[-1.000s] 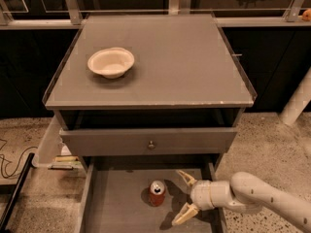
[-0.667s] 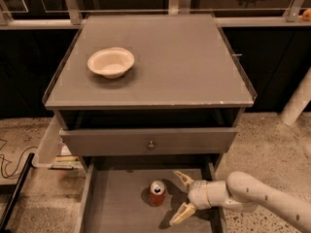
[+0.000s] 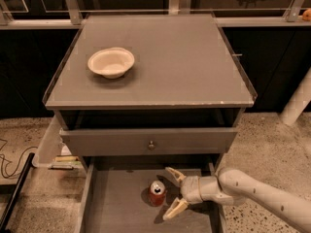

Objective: Pick coke can from middle drawer and place on counter

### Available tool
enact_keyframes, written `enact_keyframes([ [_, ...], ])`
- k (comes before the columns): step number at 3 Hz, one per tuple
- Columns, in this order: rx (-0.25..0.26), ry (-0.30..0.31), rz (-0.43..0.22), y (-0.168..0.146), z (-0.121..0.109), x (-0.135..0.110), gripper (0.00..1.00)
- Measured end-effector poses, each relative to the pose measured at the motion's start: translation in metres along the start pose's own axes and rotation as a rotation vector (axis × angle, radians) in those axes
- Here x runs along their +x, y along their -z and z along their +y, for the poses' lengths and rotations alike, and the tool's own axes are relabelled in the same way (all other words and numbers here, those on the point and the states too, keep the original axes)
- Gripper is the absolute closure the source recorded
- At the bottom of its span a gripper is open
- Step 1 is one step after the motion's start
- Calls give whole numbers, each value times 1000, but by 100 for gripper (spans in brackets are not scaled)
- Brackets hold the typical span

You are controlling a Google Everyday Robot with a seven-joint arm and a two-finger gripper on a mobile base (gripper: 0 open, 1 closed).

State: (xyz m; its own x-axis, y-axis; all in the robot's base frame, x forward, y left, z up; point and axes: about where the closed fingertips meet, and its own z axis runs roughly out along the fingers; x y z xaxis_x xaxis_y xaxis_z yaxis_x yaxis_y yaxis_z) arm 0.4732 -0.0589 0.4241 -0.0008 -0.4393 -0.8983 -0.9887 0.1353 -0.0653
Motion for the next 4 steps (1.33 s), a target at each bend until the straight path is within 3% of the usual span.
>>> enact_keyframes([
  [4, -45, -59, -94, -36, 1, -8, 0],
])
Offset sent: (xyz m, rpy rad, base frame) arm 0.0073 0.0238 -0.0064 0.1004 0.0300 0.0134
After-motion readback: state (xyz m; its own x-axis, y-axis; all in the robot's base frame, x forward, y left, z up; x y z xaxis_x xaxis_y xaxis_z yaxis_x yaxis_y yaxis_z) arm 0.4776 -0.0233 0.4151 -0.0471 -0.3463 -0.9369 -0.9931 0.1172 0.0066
